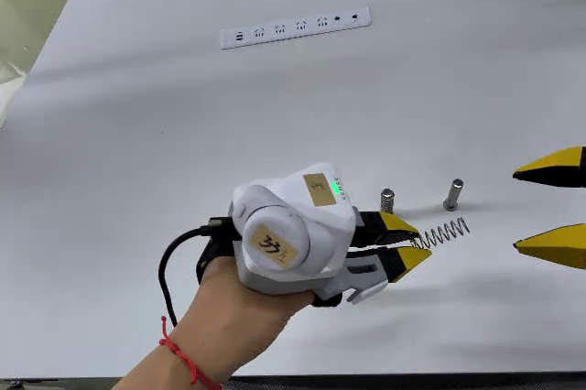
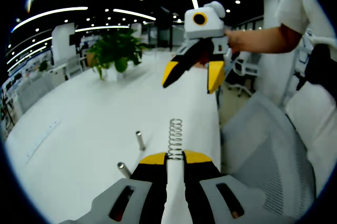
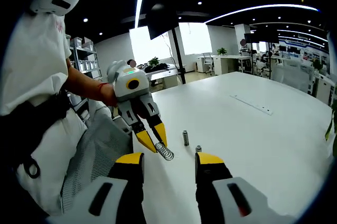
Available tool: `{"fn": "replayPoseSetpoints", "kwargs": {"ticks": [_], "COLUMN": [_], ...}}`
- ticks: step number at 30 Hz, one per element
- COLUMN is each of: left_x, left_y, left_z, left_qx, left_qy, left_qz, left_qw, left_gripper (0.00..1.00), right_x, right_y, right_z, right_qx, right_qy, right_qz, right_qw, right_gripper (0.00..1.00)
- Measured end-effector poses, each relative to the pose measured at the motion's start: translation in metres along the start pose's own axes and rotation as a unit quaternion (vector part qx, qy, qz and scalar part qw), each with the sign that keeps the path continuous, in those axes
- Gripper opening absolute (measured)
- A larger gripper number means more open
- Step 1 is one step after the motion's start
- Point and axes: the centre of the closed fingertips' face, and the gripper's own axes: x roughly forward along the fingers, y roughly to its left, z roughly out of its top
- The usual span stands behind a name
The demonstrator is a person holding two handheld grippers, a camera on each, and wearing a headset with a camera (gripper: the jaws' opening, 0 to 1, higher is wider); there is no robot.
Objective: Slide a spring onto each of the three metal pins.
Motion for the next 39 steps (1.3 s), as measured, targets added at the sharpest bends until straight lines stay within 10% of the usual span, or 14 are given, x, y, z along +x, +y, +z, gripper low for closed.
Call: {"fn": "replayPoseSetpoints", "kwargs": {"ticks": [18, 39], "left_x": [-0.020, -0.021], "left_y": [-0.014, -0.016], "left_z": [0.031, 0.031], "left_qx": [-0.001, -0.003], "left_qy": [-0.082, -0.089], "left_qz": [-0.017, -0.020], "left_qw": [0.9965, 0.9958], "left_gripper": [0.11, 0.11], "right_x": [0.016, 0.018], "right_y": [0.025, 0.032], "right_z": [0.016, 0.019], "right_qx": [0.010, -0.004], "right_qy": [0.009, 0.021], "right_qz": [0.062, 0.077], "right_qw": [0.9980, 0.9968], "right_gripper": [0.20, 0.12]}}
